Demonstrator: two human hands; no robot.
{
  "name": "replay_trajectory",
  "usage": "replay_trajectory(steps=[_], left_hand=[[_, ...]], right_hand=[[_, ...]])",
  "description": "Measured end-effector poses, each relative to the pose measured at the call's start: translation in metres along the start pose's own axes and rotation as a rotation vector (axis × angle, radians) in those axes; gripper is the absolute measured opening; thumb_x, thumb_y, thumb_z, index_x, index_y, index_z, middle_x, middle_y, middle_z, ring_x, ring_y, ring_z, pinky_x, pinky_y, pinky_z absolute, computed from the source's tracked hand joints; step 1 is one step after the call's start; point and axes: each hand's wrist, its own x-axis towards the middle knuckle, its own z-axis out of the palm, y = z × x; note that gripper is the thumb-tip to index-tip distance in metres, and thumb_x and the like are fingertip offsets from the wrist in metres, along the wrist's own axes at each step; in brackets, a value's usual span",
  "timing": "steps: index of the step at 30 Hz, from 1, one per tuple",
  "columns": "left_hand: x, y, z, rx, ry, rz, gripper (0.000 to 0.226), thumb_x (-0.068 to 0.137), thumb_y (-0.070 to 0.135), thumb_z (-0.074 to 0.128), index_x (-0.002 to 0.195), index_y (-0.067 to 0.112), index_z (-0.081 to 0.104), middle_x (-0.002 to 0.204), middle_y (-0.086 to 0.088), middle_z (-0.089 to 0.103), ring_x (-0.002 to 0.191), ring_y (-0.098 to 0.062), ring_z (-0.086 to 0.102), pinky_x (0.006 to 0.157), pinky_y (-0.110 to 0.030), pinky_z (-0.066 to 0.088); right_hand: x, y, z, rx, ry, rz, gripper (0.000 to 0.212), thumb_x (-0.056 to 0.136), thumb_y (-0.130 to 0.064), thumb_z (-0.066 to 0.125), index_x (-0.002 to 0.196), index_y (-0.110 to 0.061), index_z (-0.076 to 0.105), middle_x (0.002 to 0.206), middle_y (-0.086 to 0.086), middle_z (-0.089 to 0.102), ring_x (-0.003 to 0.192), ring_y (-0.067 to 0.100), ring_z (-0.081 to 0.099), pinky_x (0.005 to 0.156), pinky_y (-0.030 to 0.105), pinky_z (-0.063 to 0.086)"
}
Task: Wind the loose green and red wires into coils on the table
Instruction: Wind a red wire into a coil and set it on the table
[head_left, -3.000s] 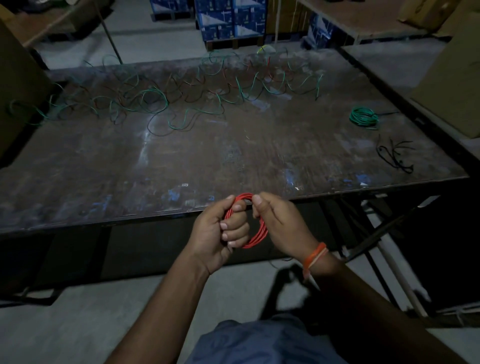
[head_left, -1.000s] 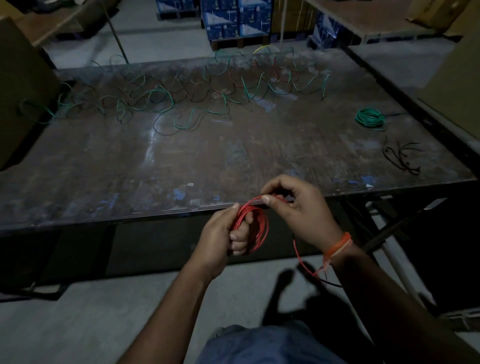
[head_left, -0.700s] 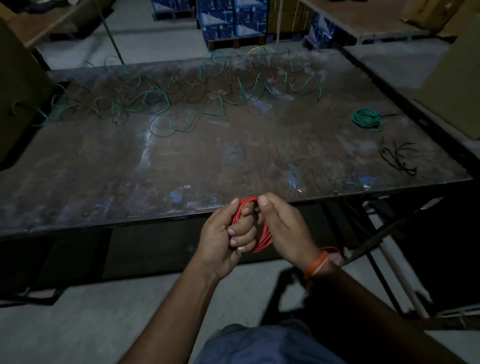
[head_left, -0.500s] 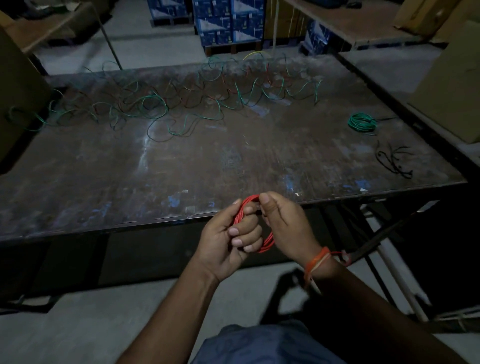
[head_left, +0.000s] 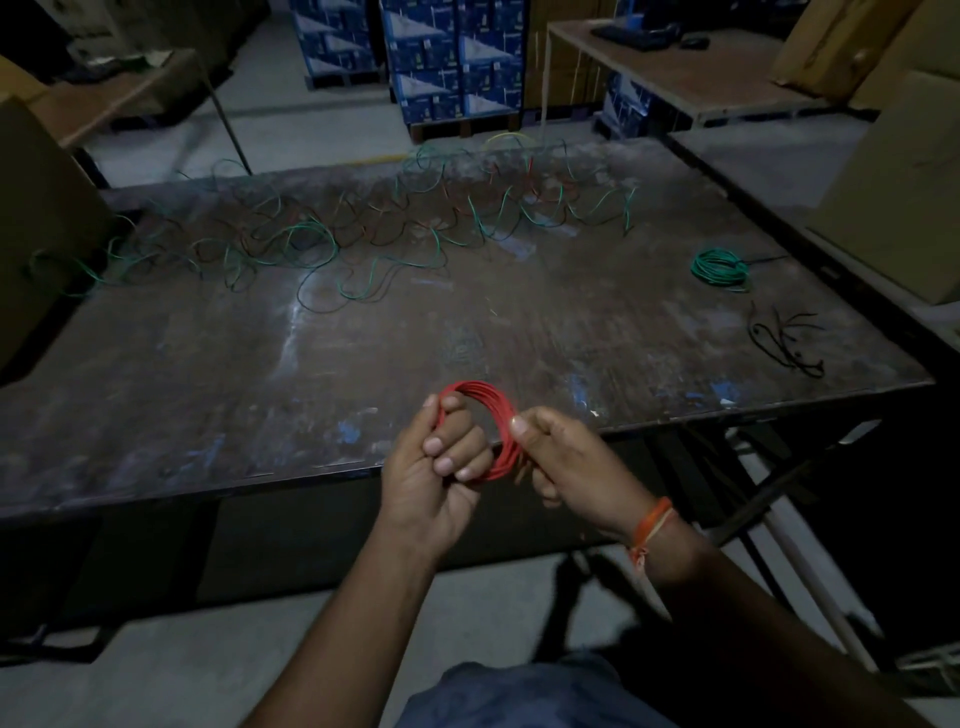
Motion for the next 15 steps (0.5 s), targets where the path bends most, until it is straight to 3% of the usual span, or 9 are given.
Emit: replay_trajectory(steps=[2, 4, 7, 12, 15], left_hand=[[0.002, 0.017, -0.008, -0.076, -0.004, 0.046, 0.033, 0.106, 0.025, 0.028, 0.087, 0.014, 0.052, 0.049, 0.009, 0.040, 0.038, -0.004, 0.038, 0.042, -0.015, 0.030], [0.002, 0.031, -0.016, -0.126, 0.003, 0.095, 0.036, 0.107, 0.024, 0.026, 0.086, 0.014, 0.053, 0.051, 0.009, 0.041, 0.041, -0.005, 0.039, 0.044, -0.016, 0.030], [0.004, 0.043, -0.021, -0.025, 0.143, 0.210, 0.032, 0.107, 0.024, 0.029, 0.085, 0.016, 0.050, 0.052, 0.010, 0.040, 0.043, -0.003, 0.038, 0.044, -0.016, 0.033], [0.002, 0.020, -0.016, 0.517, 0.379, 0.320, 0.027, 0.107, 0.023, 0.033, 0.088, 0.014, 0.048, 0.056, 0.004, 0.054, 0.048, -0.008, 0.053, 0.051, -0.021, 0.047], [-0.006, 0.003, -0.004, 0.988, 0.323, 0.302, 0.032, 0.109, 0.017, 0.030, 0.085, 0.008, 0.048, 0.054, 0.005, 0.060, 0.048, -0.004, 0.055, 0.052, -0.019, 0.045]], right_hand=[[-0.008, 0.001, -0.012, -0.196, -0.120, -0.011, 0.014, 0.101, -0.029, 0.061, 0.103, -0.015, 0.060, 0.067, 0.001, 0.065, 0.048, 0.008, 0.047, 0.048, 0.023, 0.037], [-0.015, -0.002, -0.023, -0.449, -0.150, -0.086, 0.002, 0.097, -0.021, 0.066, 0.098, -0.021, 0.065, 0.066, -0.004, 0.066, 0.054, 0.001, 0.052, 0.056, 0.017, 0.040], [-0.024, -0.015, -0.030, -0.730, -0.152, -0.225, 0.006, 0.094, -0.026, 0.064, 0.090, -0.025, 0.067, 0.069, -0.008, 0.065, 0.061, 0.004, 0.058, 0.059, 0.021, 0.042], [-0.030, -0.046, -0.013, -0.798, -0.273, -0.450, 0.016, 0.098, -0.033, 0.056, 0.097, -0.022, 0.068, 0.082, -0.008, 0.066, 0.073, 0.008, 0.062, 0.068, 0.027, 0.047], [-0.023, -0.055, 0.000, -0.774, -0.241, -0.572, 0.014, 0.098, -0.027, 0.060, 0.093, -0.017, 0.068, 0.091, -0.001, 0.068, 0.081, 0.013, 0.065, 0.070, 0.016, 0.041]])
